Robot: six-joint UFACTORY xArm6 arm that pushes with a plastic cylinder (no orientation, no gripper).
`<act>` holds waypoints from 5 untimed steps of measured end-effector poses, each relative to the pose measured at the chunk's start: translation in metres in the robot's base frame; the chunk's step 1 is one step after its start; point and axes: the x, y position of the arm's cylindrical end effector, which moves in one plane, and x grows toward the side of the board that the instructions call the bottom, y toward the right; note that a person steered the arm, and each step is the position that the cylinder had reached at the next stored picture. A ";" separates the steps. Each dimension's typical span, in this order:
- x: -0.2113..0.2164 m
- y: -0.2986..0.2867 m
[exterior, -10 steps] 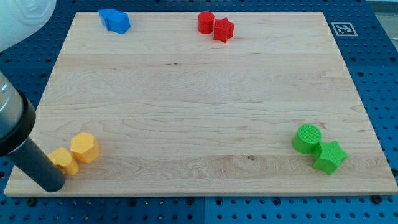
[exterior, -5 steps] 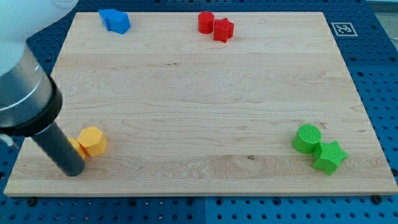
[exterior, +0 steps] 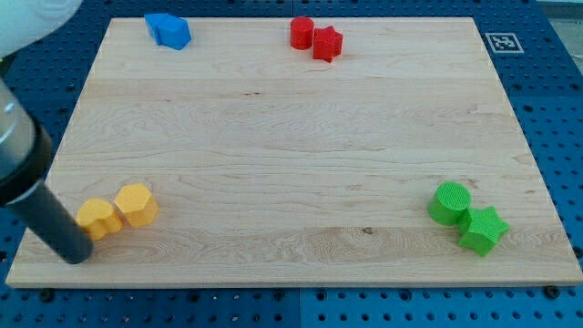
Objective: Move both the yellow blocks slightly to the top
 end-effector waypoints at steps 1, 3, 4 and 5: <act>-0.007 -0.021; -0.017 -0.004; -0.034 0.028; -0.044 0.071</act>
